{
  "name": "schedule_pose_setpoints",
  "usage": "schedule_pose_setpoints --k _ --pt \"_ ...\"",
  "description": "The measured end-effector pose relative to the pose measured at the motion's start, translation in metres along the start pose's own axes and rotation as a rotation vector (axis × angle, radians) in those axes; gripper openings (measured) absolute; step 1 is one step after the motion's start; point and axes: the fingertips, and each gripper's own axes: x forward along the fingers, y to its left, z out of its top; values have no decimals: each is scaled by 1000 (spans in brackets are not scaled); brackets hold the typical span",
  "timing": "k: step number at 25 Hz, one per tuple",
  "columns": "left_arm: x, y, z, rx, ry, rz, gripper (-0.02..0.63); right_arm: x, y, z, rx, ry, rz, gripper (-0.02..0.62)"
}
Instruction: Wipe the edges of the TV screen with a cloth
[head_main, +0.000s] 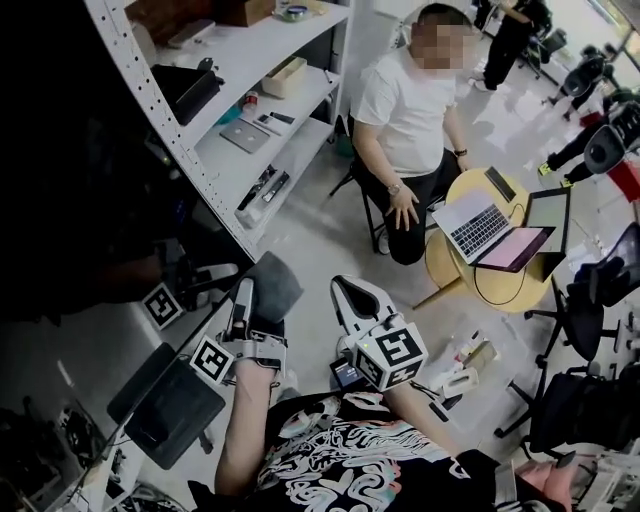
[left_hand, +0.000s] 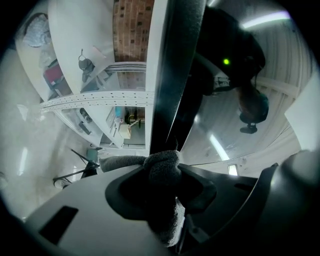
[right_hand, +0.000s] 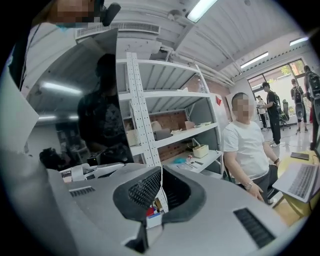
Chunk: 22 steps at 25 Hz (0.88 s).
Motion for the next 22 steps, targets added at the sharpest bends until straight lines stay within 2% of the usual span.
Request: schedule_pose_setpoints --k 7,12,17,19,22 --pt "19 3 -12 26 -17 10 138 0 -26 16 -21 -10 18 32" --pt "23 3 -23 154 -12 51 138 -1 -47 28 -40 -17 37 32" --pt "22 -7 -47 239 -1 37 138 -1 -57 32 -52 -15 91 32" --pt "19 -8 -58 331 14 75 138 1 -53 35 -60 -16 143 32" --pt "11 -16 -65 604 46 140 138 5 -47 37 -71 -24 222 32"
